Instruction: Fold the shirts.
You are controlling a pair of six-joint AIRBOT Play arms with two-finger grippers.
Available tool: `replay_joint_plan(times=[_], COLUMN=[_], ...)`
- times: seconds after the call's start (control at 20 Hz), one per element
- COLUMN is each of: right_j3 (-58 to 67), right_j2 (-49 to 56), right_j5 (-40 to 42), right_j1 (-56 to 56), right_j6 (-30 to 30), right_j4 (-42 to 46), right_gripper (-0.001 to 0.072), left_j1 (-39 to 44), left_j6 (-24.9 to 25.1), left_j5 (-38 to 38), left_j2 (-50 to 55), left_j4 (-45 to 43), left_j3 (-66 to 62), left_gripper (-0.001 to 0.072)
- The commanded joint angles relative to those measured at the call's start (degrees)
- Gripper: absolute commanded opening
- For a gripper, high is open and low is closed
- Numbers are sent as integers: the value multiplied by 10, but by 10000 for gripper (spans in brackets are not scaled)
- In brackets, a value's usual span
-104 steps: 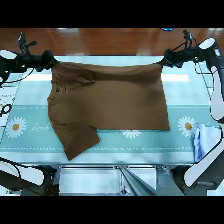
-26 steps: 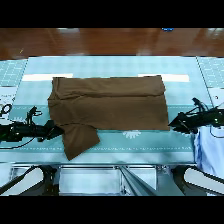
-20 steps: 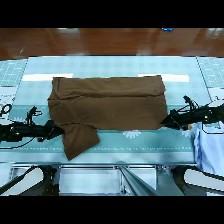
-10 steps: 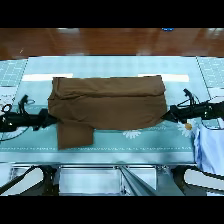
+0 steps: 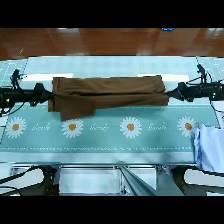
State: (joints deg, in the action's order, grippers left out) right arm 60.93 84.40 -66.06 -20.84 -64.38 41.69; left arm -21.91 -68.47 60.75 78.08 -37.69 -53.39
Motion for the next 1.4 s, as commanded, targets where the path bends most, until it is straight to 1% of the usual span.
replay_joint_plan(times=[0.0, 0.1, 0.3, 0.5, 0.75, 0.8, 0.85, 0.9, 0.95, 1.1, 1.2, 1.25, 1.35], right_j3=[70, 104, 171, 216, 220, 220, 220, 220, 224, 246, 251, 251, 251], right_j2=[56, 92, 157, 197, 211, 215, 218, 218, 217, 197, 166, 144, 99], right_j5=[7, 7, 22, 17, 31, 34, 42, 45, 40, -7, -49, -72, -112], right_j1=[1, 16, 43, 47, 50, 50, 50, 49, 46, 11, -27, -53, -104], right_j6=[-6, -9, -32, -47, -48, -50, -51, -50, -54, -87, -94, -94, -93], right_j4=[-32, -32, -30, -22, -21, -21, -21, -21, -20, -21, -19, -15, 22], right_gripper=[29, 29, 29, 29, 29, 42, 236, 419, 416, 416, 416, 416, 416], left_j1=[26, 38, 44, 48, 64, 67, 70, 70, 66, 30, 5, -2, -5], left_j6=[-30, -38, -79, -83, -83, -83, -83, -84, -86, -123, -133, -133, -132], left_j5=[-19, -19, -19, -18, -16, -16, -16, -8, 9, 68, 93, 105, 103], left_j2=[74, 114, 184, 235, 272, 277, 278, 277, 276, 257, 215, 187, 118], left_j4=[3, 2, 2, 2, 2, 2, 2, 2, 1, -12, -64, -104, -183], left_j3=[-90, -139, -228, -296, -308, -308, -308, -309, -316, -339, -339, -339, -323], left_gripper=[20, 19, 19, 19, 20, 28, 215, 519, 508, 506, 506, 506, 506])
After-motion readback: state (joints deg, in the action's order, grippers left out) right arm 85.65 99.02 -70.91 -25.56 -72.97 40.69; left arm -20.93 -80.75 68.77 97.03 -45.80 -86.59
